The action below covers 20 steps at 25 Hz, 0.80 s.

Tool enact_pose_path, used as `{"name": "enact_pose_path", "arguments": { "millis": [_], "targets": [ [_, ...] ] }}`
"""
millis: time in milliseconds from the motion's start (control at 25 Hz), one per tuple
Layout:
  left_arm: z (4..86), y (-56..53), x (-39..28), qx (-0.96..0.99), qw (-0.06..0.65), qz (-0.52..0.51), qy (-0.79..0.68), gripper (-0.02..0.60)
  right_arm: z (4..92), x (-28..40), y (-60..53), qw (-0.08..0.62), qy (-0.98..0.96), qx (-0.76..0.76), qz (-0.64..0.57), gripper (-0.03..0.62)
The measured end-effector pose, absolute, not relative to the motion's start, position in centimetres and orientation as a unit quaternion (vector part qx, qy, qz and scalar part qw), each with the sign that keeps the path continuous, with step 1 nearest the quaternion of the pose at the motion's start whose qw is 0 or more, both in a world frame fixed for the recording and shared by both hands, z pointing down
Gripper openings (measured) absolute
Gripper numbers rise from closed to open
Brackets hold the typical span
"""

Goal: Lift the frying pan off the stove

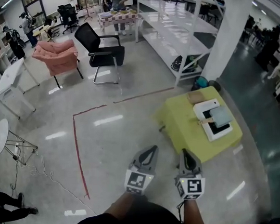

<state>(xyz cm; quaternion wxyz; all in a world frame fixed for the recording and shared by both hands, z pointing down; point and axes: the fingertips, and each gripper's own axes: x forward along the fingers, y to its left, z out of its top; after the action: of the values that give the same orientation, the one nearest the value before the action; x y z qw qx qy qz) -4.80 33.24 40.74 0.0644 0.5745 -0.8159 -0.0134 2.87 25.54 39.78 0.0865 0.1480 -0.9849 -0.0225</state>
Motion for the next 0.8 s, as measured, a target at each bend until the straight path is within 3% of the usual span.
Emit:
{"name": "enact_pose_path", "arguments": {
  "millis": [360, 800],
  "targets": [
    [41.6, 33.2, -12.1, 0.58, 0.072, -0.001, -0.812, 0.043, 41.4, -3.5, 24.7, 0.088, -0.984, 0.157, -0.009, 0.016],
    [43.9, 29.5, -14.2, 0.591, 0.097, 0.001, -0.8, 0.043, 43.5, -5.1, 20.5, 0.101, -0.979, 0.178, 0.006, 0.017]
  ]
}}
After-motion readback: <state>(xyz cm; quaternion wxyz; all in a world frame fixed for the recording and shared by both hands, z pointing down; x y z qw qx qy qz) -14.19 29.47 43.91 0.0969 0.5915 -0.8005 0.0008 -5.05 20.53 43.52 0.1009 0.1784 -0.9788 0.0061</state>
